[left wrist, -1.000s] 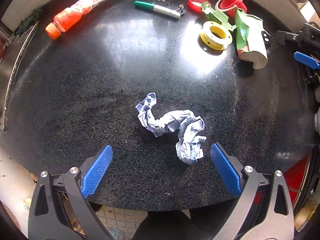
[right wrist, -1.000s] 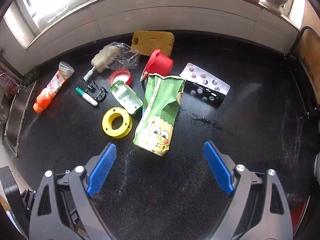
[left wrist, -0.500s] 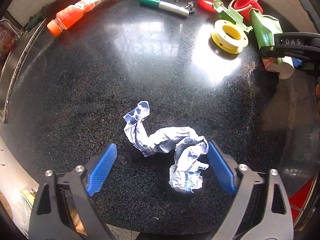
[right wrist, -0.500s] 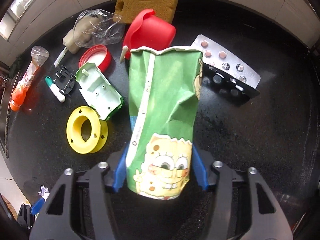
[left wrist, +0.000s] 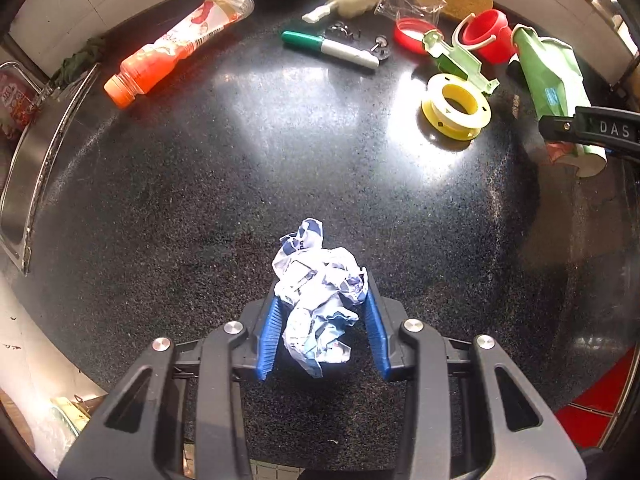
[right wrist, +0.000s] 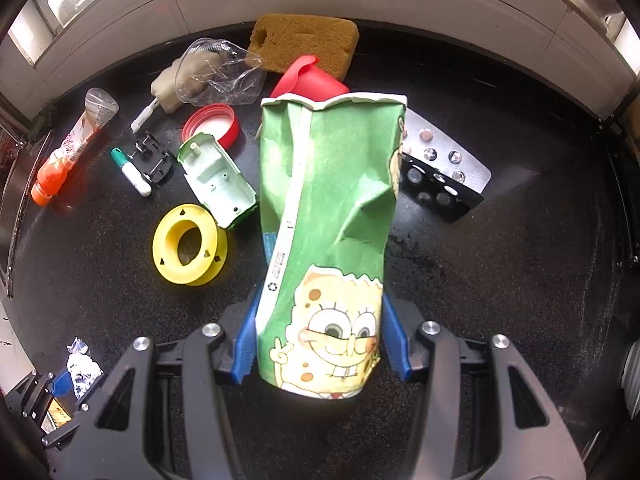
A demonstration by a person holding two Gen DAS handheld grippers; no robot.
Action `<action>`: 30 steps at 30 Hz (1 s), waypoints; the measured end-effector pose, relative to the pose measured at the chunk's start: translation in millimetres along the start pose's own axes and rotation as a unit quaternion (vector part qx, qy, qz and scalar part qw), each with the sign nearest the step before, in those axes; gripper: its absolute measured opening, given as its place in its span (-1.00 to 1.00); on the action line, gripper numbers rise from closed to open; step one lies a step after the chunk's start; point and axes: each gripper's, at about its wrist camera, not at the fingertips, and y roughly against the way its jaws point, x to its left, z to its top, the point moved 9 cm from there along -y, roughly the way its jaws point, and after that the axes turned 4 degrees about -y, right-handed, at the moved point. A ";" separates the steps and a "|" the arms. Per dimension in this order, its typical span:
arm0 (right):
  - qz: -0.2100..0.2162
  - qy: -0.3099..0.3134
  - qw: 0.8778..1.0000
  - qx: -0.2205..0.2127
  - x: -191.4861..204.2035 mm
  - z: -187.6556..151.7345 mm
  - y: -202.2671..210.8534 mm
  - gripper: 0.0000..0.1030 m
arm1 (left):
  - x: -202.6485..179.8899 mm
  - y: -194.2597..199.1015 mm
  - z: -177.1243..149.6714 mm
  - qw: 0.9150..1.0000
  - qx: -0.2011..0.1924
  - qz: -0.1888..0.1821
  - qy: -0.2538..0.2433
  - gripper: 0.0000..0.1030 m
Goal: Collect trash
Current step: 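Grasp crumpled paper with left tool while right tool grasps the SpongeBob bag, then carry the paper and SpongeBob bag with both tools over the bin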
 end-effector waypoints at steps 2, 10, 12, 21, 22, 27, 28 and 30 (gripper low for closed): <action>-0.001 0.002 1.000 -0.005 3.2 2.5 2.7 0.02 | 1.3 3.8 1.6 1.000 -0.003 0.000 0.003 -0.28; 0.016 0.045 0.998 -0.031 25.3 -5.8 41.7 0.02 | 24.0 27.7 4.8 0.999 -0.030 0.003 0.019 -0.28; 0.028 0.062 0.997 -0.038 40.0 -7.9 53.3 0.02 | 33.4 34.1 6.7 0.999 -0.036 0.004 0.031 -0.28; 0.108 0.188 0.975 -0.050 152.9 -38.5 98.4 0.02 | 112.6 81.5 -13.1 0.991 -0.075 0.040 0.107 -0.28; 0.120 0.203 0.971 -0.047 169.4 -44.7 101.7 0.02 | 124.4 85.9 -21.1 0.989 -0.075 0.043 0.121 -0.28; 0.172 0.289 0.941 -0.034 257.9 -84.4 116.5 0.02 | 187.2 105.4 -76.1 0.975 -0.073 0.075 0.198 -0.28; 0.182 0.308 0.933 -0.030 276.2 -95.0 119.5 0.02 | 201.1 108.2 -90.5 0.970 -0.071 0.082 0.216 -0.28; 0.200 0.344 0.917 -0.024 311.3 -117.7 126.0 0.02 | 225.8 112.3 -120.2 0.961 -0.063 0.092 0.253 -0.28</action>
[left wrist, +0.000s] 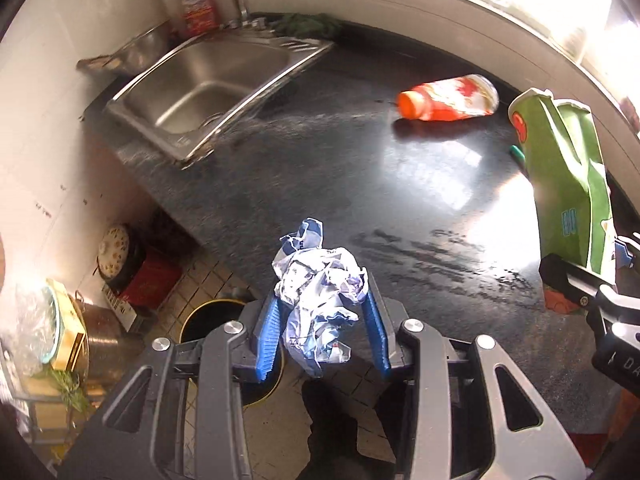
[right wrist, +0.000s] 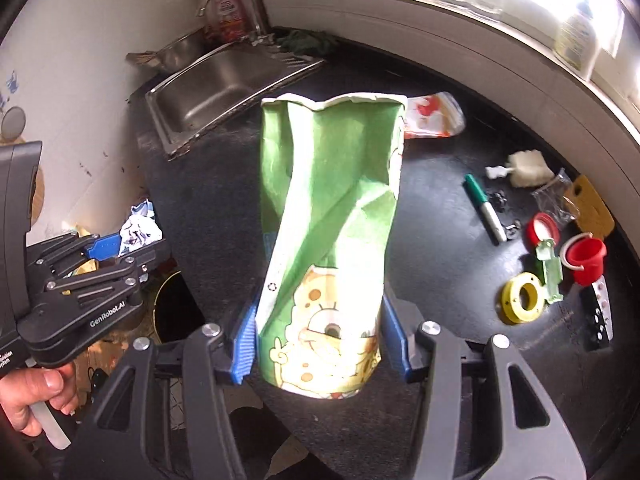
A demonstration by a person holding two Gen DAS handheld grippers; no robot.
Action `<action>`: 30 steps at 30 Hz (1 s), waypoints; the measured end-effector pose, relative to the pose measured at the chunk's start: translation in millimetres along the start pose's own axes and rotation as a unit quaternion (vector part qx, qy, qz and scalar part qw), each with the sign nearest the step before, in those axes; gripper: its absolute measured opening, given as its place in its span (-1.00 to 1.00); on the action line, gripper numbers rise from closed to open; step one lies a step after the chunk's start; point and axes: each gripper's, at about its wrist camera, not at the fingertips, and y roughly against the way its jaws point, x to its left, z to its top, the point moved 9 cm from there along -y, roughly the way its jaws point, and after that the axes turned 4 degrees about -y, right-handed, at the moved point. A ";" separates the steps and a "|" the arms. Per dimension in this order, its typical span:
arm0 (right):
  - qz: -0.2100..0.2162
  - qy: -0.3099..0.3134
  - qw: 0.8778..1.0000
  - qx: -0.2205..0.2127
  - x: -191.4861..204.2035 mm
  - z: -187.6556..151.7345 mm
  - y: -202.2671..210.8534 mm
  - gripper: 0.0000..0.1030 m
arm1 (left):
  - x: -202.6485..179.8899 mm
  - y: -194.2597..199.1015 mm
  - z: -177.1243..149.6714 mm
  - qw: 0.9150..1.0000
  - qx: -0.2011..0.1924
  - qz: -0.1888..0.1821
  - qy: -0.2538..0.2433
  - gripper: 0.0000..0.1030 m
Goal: Collect trash
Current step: 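Carry the paper and SpongeBob bag with both tools over the bin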
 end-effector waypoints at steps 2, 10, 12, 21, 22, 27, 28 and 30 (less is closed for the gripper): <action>0.024 0.034 0.999 0.010 40.7 3.7 -11.1 0.02 | 38.0 1.6 -16.6 0.999 0.007 0.018 0.036 -0.28; 0.106 0.142 0.983 0.049 184.6 -3.5 -50.8 0.02 | 145.6 -14.9 -95.7 0.986 0.047 0.057 0.148 -0.28; 0.125 0.160 0.977 0.065 213.4 -11.5 -65.1 0.02 | 162.6 -24.0 -113.3 0.983 0.052 0.055 0.166 -0.28; 0.139 0.203 0.959 0.142 281.0 -60.9 -158.7 0.02 | 204.9 -108.9 -182.5 0.977 0.069 -0.003 0.202 -0.27; 0.135 0.204 0.958 0.150 283.3 -67.2 -168.8 0.02 | 207.5 -117.9 -188.7 0.977 0.069 -0.006 0.201 -0.27; 0.120 0.213 0.952 0.185 291.1 -88.5 -211.2 0.03 | 214.1 -162.1 -216.7 0.975 0.094 -0.033 0.199 -0.27; 0.117 0.211 0.952 0.189 292.8 -90.9 -215.7 0.03 | 214.9 -167.2 -219.2 0.975 0.097 -0.037 0.198 -0.27; 0.116 0.208 0.952 0.193 294.1 -90.8 -224.1 0.03 | 215.1 -173.7 -221.0 0.975 0.093 -0.051 0.196 -0.27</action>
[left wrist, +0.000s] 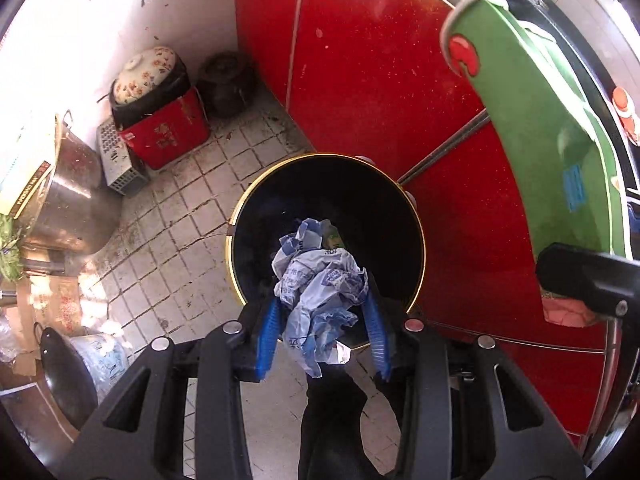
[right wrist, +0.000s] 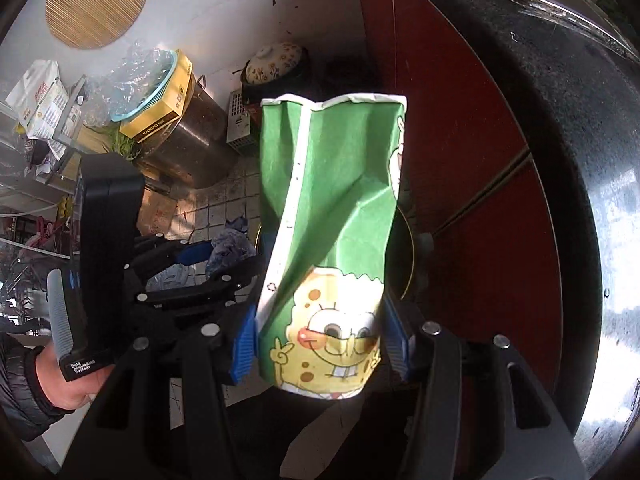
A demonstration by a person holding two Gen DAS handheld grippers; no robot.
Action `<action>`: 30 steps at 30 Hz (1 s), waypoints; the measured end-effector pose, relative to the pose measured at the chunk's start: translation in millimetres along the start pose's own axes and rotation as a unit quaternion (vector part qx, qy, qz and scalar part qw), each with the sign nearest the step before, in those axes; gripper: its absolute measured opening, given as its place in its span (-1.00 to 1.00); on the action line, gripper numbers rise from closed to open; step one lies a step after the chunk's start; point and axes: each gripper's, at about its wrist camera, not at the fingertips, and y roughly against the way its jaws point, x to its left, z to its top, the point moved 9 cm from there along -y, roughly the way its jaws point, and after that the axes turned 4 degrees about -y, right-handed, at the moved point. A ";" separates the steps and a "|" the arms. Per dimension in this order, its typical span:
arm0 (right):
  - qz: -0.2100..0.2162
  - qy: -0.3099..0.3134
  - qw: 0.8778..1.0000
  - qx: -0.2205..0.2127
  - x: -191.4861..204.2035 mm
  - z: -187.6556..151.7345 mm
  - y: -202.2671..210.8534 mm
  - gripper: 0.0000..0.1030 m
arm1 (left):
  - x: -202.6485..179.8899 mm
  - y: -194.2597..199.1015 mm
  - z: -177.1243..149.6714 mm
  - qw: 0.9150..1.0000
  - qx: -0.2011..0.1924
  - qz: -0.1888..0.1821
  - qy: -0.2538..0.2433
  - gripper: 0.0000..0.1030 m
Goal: Collect trash
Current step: 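Carry the paper and SpongeBob bag with both tools over the bin, then open both tools to drop the paper and bag into the bin, then move both tools back over the countertop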
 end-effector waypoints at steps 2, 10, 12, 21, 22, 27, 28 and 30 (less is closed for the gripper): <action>0.001 -0.004 1.000 0.006 -3.2 2.6 -5.5 0.03 | 0.0 -4.4 -1.6 1.000 0.002 -0.011 -0.009 -0.26; 0.029 -0.009 0.999 0.018 -7.5 9.8 -7.8 0.35 | -6.2 -10.8 -1.4 0.998 0.000 -0.024 -0.050 0.50; 0.033 -0.009 0.999 0.013 -7.9 11.5 -4.2 0.44 | -2.7 -8.6 -0.1 0.999 -0.005 -0.015 -0.046 0.64; 0.009 -0.004 1.000 -0.014 -18.0 -0.4 42.6 0.53 | -1.1 17.4 5.5 1.000 0.000 -0.005 -0.020 0.67; 0.004 -0.007 1.000 -0.021 -19.1 -0.4 48.7 0.53 | -5.5 25.8 7.6 1.000 -0.004 -0.003 -0.024 0.67; -0.019 -0.050 0.995 -0.081 -49.8 -14.6 120.8 0.58 | -42.8 68.9 22.8 0.998 -0.019 0.006 -0.064 0.81; -0.030 -0.060 0.993 -0.100 -58.1 -19.1 139.5 0.65 | -56.1 79.7 29.0 0.997 -0.024 0.004 -0.077 0.88; -0.052 -0.085 0.985 -0.139 -80.1 -29.4 180.9 0.71 | -85.7 99.5 41.3 0.994 -0.034 -0.001 -0.108 0.88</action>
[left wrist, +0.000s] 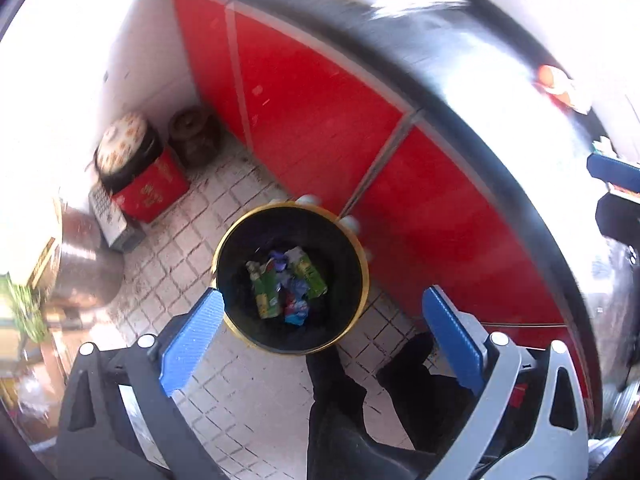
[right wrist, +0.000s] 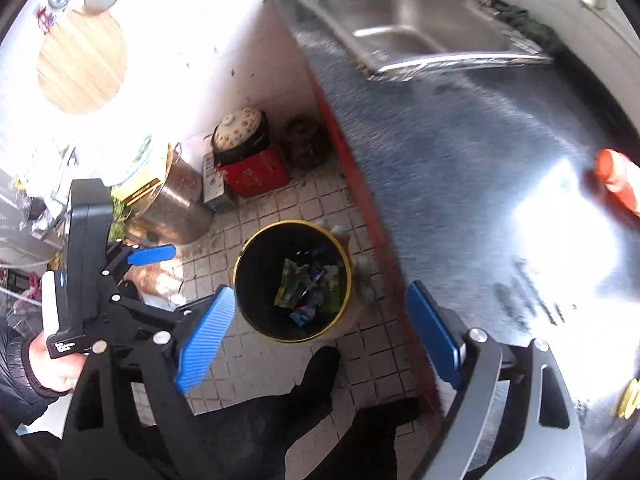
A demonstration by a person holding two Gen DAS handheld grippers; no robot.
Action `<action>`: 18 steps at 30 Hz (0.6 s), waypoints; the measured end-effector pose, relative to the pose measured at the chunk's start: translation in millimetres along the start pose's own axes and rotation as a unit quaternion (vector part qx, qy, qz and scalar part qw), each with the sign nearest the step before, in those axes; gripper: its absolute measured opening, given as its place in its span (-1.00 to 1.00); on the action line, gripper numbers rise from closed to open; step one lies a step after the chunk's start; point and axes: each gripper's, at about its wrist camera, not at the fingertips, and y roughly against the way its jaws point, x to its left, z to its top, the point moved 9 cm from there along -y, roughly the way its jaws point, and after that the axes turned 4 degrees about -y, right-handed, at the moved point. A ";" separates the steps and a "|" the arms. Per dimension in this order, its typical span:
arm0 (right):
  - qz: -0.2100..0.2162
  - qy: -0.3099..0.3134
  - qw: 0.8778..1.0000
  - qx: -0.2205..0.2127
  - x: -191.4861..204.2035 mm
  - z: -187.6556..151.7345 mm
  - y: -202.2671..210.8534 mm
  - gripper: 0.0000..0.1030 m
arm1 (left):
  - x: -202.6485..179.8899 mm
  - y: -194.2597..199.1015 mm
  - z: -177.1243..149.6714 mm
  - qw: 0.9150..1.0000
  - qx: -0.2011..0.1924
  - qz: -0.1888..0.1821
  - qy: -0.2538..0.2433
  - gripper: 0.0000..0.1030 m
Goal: Collect trash
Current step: 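Move both tools back over the countertop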
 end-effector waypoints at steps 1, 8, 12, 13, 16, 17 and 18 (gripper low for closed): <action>-0.011 -0.013 1.000 -0.017 -16.7 0.0 18.8 0.72 | -17.2 9.2 11.3 1.000 -0.005 0.000 -0.020 0.88; -0.122 -0.139 0.978 -0.097 -152.8 -30.5 150.1 0.73 | -179.8 51.1 86.7 0.982 -0.040 -0.049 -0.178 0.88; -0.173 -0.223 0.952 -0.120 -236.9 -75.4 207.4 0.73 | -281.9 66.4 107.7 0.965 -0.047 -0.082 -0.245 0.88; -0.185 -0.243 0.944 -0.123 -256.5 -88.1 220.0 0.73 | -303.3 67.8 109.5 0.962 -0.044 -0.089 -0.255 0.88; -0.210 -0.297 0.922 -0.133 -305.8 -128.5 255.7 0.73 | -357.7 68.3 106.9 0.956 -0.023 -0.105 -0.274 0.88; -0.216 -0.311 0.916 -0.136 -317.5 -142.8 266.9 0.73 | -371.8 68.1 105.4 0.954 -0.017 -0.112 -0.276 0.88; -0.220 -0.324 0.910 -0.140 -329.3 -154.4 275.4 0.73 | -385.0 67.7 103.9 0.953 -0.012 -0.116 -0.279 0.88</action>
